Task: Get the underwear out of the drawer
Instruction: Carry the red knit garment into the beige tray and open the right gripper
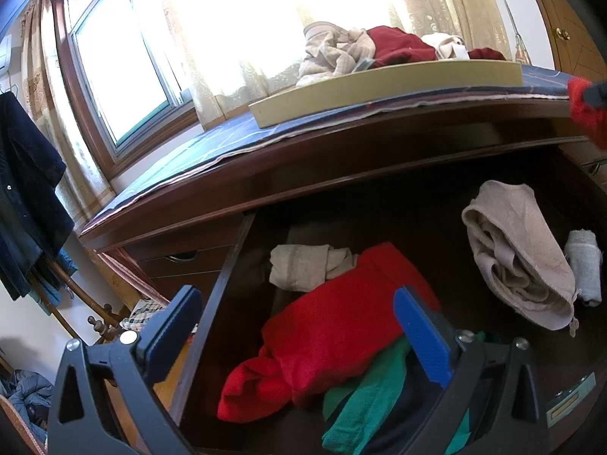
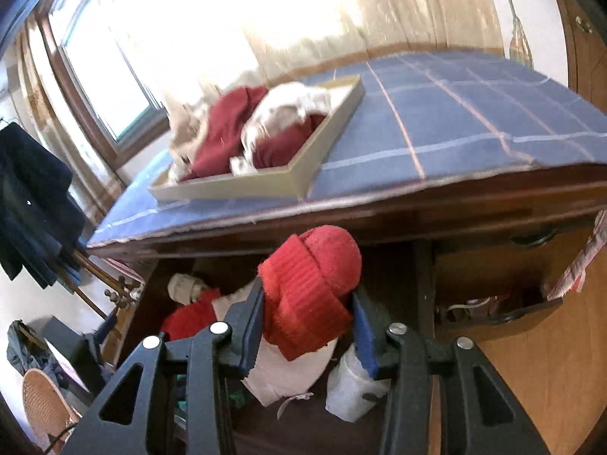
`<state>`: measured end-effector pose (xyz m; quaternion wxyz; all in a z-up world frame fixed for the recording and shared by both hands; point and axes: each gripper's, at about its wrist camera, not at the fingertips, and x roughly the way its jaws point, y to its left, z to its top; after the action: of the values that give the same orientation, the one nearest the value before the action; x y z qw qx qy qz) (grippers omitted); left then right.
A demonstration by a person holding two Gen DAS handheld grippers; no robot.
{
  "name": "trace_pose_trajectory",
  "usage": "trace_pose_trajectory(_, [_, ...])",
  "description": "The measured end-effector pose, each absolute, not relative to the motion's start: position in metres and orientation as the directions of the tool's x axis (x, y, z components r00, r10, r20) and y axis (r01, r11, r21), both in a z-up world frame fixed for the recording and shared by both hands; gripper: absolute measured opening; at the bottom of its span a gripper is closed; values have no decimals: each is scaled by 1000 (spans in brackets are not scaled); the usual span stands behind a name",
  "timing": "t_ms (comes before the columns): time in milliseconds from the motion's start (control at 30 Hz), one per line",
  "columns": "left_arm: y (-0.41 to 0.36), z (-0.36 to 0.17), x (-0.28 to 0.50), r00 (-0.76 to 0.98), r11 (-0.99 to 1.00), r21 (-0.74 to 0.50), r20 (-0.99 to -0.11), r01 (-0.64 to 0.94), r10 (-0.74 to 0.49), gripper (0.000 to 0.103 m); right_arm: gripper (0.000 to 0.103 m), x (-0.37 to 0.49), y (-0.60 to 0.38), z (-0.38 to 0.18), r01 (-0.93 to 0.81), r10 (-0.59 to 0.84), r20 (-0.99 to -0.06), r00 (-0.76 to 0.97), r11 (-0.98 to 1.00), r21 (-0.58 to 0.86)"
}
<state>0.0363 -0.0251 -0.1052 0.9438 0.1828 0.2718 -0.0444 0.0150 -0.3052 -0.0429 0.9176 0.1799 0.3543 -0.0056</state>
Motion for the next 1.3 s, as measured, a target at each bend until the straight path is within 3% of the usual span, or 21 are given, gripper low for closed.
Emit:
trace_pose_trajectory(500, [-25, -106, 36, 849, 929, 321, -529, 183, 15, 103, 44, 49, -269, 42, -3, 113, -498, 860, 977, 215])
trace_pose_trajectory(767, [-26, -104, 36, 852, 929, 319, -524, 188, 8, 103, 44, 109, -296, 70, 74, 7, -467, 884, 985, 154])
trace_pose_trajectory(1067, [-26, -105, 35, 852, 927, 323, -523, 190, 8, 103, 45, 208, -347, 41, 172, -123, -570, 812, 984, 33])
trace_pose_trajectory(1300, [-27, -105, 38, 842, 928, 321, -540, 190, 15, 103, 45, 257, -357, 1, 174, -128, -647, 752, 985, 7])
